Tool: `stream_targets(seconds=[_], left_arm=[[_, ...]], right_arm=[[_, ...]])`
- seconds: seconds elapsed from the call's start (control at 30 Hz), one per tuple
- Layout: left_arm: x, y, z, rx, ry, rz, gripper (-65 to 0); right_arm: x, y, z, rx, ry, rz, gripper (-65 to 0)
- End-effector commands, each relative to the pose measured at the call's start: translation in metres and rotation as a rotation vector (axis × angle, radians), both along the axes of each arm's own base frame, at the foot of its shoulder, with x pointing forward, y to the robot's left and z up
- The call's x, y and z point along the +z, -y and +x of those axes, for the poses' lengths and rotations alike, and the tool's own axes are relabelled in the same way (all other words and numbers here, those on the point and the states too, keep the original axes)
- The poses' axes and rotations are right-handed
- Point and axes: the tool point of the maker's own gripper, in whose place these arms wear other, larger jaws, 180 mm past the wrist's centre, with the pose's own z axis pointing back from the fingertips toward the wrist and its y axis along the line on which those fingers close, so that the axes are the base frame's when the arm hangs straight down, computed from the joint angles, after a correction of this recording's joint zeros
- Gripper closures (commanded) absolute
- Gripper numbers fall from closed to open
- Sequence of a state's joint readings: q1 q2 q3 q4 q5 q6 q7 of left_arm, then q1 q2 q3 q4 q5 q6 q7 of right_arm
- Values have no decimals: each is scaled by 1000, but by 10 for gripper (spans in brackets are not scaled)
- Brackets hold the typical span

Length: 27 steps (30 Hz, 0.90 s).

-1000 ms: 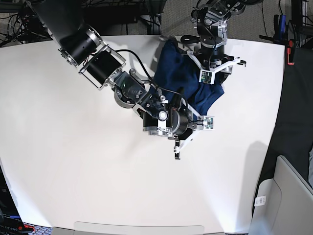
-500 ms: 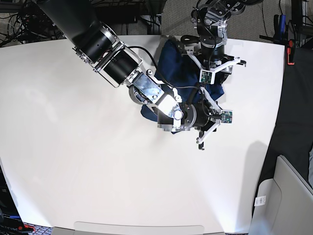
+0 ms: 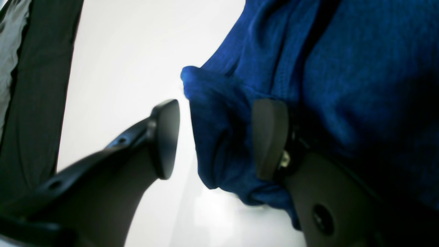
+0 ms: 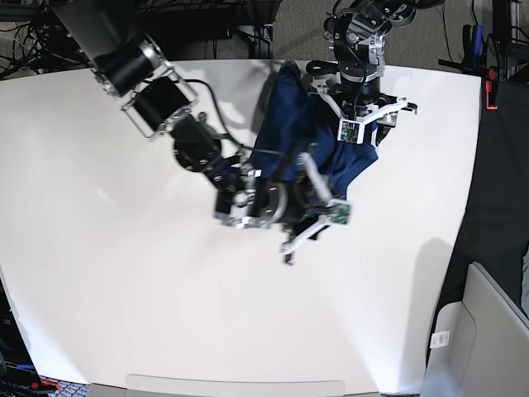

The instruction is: Fold the T-shirt properly

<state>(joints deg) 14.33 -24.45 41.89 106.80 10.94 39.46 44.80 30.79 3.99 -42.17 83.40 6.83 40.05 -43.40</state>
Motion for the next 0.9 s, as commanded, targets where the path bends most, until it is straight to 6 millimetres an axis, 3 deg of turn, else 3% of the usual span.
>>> stream_targets(seconds=[0.0, 0.17, 0.6, 0.8, 0.87], left_arm=[[13, -1, 8, -4, 58, 6, -342], [14, -1, 9, -2, 61, 4, -342], [47, -8, 22, -46, 215, 192, -342], [64, 2, 13, -58, 249, 148, -342], [67, 6, 8, -62, 252, 128, -342]], right_arm=[[25, -4, 8, 9, 33, 58, -175], [17, 16, 6, -12, 11, -7, -175], [3, 32, 11, -53, -8, -110, -175], [-11, 38, 12, -72, -46, -141, -175], [-13, 28, 12, -67, -63, -128, -175]])
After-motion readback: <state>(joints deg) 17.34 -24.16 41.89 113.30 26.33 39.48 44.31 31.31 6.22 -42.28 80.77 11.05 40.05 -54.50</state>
